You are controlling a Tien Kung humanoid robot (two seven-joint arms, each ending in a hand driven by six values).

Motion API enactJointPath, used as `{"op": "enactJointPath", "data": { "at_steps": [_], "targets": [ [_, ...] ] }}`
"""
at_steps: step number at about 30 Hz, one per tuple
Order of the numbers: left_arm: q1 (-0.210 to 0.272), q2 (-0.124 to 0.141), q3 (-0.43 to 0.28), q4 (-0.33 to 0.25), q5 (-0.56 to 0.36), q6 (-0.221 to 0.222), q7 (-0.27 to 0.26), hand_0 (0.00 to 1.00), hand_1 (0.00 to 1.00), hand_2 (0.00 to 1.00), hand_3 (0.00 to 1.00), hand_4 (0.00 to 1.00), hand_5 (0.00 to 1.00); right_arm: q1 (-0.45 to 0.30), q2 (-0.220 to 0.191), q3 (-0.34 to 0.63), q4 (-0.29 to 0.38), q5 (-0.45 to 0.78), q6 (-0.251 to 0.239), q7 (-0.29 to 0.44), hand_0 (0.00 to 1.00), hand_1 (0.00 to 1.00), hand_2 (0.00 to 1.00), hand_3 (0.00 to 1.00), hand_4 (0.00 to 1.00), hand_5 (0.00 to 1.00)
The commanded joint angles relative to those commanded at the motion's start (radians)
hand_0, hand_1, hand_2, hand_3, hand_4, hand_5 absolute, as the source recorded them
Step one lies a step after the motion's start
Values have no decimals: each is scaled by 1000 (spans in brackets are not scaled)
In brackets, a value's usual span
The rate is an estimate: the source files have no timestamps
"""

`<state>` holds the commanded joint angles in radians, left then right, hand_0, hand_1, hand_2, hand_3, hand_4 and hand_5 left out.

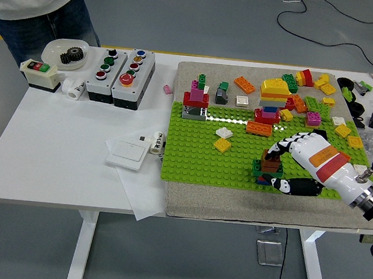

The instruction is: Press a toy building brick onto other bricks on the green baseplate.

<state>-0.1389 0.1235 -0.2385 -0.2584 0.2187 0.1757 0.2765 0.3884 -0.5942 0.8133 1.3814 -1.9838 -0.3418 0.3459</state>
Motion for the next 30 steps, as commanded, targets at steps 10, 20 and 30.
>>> {"op": "enactJointPath", "data": {
  "at_steps": [10,20,30],
  "targets": [
    [-4,0,6,0,-8,0,-3,453,570,721,758,791,810,4,5,-6,-7,-4,5,-3,539,505,535,537,757,528],
    [-6,1,10,-1,-14,0,-4,452,570,721,759,791,810,3,8,-6,-15,-5,5,-2,539,505,535,537,759,527],
    [-8,2,11,0,-15,-1,-5,452,570,720,757,790,810,4,8,-11,-11,-4,3,1,539,504,535,536,759,526]
  ]
}}
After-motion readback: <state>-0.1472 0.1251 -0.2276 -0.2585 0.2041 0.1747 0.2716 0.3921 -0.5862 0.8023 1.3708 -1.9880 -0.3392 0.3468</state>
